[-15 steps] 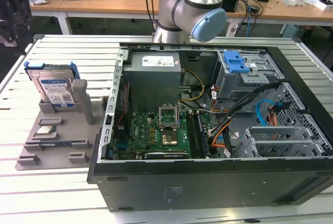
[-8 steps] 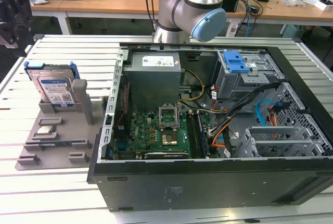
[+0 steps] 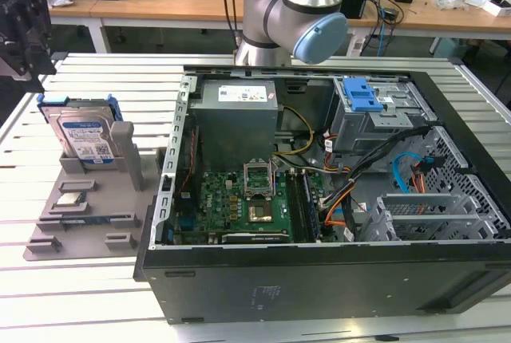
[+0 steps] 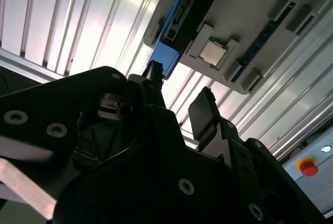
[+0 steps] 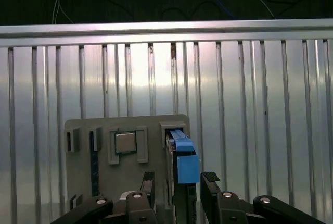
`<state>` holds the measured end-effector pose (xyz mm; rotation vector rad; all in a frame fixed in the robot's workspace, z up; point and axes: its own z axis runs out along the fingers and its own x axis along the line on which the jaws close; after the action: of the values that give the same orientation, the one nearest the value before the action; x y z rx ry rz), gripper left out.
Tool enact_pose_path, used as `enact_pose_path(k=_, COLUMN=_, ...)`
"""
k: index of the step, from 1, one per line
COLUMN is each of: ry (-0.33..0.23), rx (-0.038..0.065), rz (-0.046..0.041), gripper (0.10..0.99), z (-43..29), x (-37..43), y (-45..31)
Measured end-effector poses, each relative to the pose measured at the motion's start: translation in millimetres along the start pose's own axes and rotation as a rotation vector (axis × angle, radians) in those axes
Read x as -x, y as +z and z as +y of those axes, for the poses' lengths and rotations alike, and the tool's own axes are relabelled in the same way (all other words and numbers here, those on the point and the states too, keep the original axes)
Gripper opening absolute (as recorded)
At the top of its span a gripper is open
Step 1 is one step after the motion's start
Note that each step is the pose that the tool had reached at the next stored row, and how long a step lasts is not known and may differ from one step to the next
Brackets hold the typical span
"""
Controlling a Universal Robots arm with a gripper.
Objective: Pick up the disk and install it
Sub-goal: 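Pick up the disk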
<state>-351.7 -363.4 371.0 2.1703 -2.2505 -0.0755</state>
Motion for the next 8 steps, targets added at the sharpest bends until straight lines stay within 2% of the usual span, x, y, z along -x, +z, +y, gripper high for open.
enact_pose_path(k=3, ry=-0.001, rx=0.000, rz=0.0002, gripper=0.482, z=-0.4, x=-0.1, y=4.8)
enact_pose_path(k=8, ry=-0.004, rx=0.000, rz=0.0029, gripper=0.482, z=-3.6, x=0.8, y=17.6)
